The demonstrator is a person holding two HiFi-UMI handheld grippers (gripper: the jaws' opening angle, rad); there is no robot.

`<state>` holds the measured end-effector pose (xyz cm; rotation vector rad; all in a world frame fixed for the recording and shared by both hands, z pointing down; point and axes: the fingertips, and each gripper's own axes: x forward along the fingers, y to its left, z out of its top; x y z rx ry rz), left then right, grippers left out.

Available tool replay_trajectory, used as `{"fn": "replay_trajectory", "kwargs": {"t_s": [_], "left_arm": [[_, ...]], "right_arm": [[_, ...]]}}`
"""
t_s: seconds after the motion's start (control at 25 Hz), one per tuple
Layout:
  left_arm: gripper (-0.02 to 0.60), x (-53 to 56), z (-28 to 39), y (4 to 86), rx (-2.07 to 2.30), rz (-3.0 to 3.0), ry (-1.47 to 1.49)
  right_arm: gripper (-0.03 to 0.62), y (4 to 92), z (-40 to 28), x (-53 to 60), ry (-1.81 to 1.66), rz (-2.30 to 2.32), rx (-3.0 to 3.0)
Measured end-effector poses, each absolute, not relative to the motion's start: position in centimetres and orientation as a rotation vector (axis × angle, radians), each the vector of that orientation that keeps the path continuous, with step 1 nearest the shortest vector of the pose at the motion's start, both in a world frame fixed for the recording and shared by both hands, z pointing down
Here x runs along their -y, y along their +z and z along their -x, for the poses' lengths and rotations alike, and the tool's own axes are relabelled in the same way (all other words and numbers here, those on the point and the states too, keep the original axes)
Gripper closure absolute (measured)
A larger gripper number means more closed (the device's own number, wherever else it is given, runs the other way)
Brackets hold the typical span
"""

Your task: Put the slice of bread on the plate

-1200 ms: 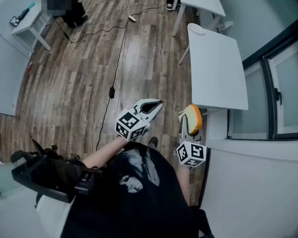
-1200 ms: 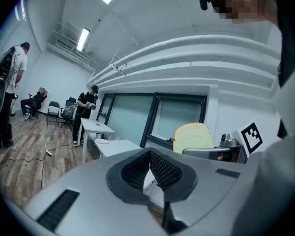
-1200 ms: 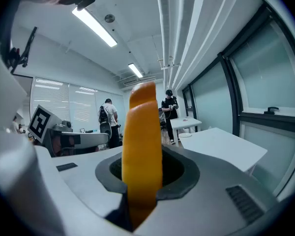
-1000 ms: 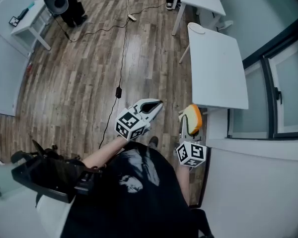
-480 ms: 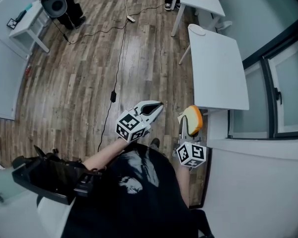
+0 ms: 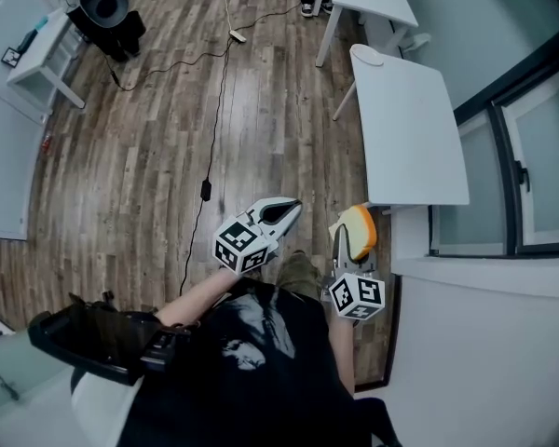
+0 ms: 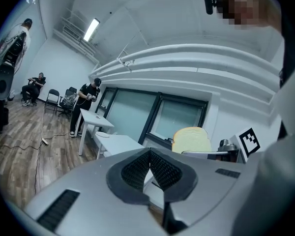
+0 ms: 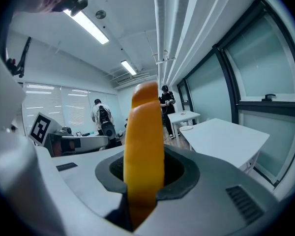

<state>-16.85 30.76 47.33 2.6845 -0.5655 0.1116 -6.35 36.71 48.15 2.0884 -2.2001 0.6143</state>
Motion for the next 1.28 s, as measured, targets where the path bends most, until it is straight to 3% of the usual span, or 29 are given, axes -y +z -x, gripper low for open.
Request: {"fn": "replay_trajectory", "kwargs": {"t_s": [0.28,0.76,1.28], "left_arm": [[0.577,-26.7,13.8,48.8,0.574,-2.677,0.151],[0.577,-17.5,2.8,47.4,0.61,-2.744,0.175],[0.577,-8.1,-0.6,48.3,0.636,-2.712,0.194]], "right_arm": [[0.496,49.3,3.7,-32.2,0.632,-2.053,2.205],[0.496,48.3,-5.4,-22.7,0.609,-1.978,2.313],[0.496,50.1,-9.0,-13.0,0.691,-1.911,2.333]]}}
